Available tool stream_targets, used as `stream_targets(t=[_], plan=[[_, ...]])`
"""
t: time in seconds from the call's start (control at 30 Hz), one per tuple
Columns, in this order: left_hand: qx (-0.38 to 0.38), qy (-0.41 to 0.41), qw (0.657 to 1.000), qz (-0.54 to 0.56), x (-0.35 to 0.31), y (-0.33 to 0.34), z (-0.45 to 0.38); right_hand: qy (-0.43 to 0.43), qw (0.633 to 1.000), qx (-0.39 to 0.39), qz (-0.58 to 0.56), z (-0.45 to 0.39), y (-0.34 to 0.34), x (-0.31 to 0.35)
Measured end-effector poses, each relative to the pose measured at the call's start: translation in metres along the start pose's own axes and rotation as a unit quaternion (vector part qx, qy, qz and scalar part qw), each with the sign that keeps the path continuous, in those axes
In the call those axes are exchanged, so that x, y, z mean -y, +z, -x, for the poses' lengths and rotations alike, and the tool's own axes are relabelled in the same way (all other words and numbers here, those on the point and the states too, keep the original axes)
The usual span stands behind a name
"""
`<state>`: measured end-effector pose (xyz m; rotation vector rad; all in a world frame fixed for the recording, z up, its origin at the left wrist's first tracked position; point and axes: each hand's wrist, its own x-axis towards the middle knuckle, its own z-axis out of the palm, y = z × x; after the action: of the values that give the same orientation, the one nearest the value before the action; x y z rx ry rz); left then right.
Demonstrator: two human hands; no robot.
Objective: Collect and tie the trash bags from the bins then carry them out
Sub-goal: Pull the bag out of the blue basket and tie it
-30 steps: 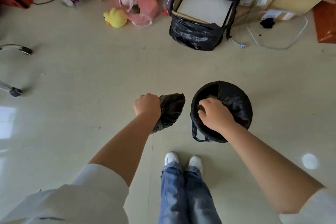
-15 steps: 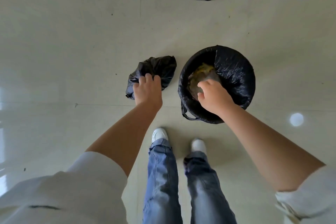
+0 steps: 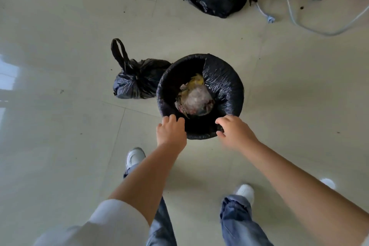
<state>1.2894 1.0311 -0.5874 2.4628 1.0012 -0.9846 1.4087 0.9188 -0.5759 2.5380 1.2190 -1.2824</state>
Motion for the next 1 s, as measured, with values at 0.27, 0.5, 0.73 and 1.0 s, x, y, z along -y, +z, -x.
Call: stream_targets(t=[0.27, 0.5, 0.73, 1.0], plan=[[-0.068, 0.089, 0.991, -0.078, 0.001, 0.087, -0.026, -0.144, 0.981, -0.036, 0.128, -0.042, 0.074, -0.031], [-0.194, 0.23, 0.953, 0.024, 0.032, 0.117, -0.066, -0.237, 0.968, -0.04, 0.067, -0.093, 0.106, -0.046], [-0.223, 0.222, 0.942, 0.117, 0.039, 0.119, -0.087, -0.332, 0.938, -0.097, 0.029, -0.106, 0.11, -0.061], [-0.352, 0.103, 0.92, 0.136, 0.022, 0.132, -0.088, -0.261, 0.943, -0.204, 0.036, -0.105, 0.115, -0.054]])
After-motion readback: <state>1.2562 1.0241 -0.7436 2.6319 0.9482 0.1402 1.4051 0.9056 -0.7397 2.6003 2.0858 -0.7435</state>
